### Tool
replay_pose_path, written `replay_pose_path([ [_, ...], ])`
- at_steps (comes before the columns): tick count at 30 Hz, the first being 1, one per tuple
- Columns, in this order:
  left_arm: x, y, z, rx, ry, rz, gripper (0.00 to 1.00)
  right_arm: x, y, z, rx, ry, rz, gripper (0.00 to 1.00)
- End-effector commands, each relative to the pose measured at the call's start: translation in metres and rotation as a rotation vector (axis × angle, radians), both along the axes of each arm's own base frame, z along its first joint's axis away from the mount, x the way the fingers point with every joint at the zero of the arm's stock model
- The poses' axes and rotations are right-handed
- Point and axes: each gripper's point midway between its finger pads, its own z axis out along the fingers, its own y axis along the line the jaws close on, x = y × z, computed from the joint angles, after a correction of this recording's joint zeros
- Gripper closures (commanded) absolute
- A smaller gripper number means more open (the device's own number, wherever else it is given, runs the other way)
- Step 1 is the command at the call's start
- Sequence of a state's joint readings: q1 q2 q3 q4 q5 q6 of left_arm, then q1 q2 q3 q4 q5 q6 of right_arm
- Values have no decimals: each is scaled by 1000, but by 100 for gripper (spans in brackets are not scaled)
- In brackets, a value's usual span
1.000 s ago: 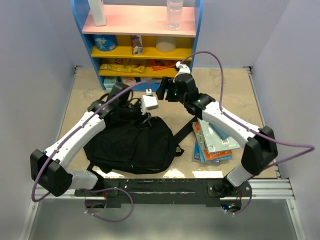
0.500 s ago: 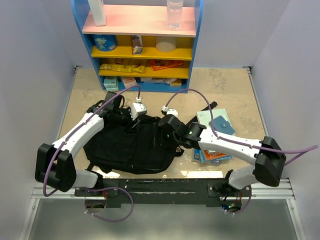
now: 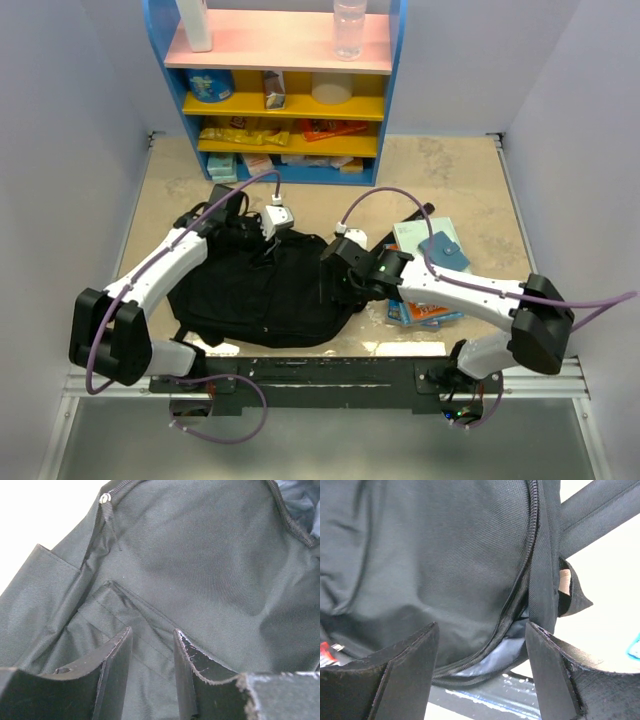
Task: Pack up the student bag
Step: Adjust the student bag at the center of the board.
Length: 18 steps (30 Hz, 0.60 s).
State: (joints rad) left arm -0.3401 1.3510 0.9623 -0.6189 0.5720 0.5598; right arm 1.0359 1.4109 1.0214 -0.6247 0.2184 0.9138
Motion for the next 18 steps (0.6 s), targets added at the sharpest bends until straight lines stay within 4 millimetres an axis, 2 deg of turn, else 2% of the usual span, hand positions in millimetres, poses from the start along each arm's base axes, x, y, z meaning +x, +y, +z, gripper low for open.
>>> replay_pose_path([
  [1,3,-5,18,-47,-54,-6,57,-6,-6,-27,-48,39,-15,27],
  [8,1,-5,20,-51,-56,-9,57,4,-3,-51,-94,30,-31,31],
  [13,1,-5,21,-51,-56,-9,57,9,9,-60,-59,24,-40,41],
  [15,0,-5,20,-51,-55,-9,57,9,13,-65,-46,30,-40,49],
  [18,-1,-6,23,-60,-55,-15,57,16,24,-52,40,-21,-39,55],
])
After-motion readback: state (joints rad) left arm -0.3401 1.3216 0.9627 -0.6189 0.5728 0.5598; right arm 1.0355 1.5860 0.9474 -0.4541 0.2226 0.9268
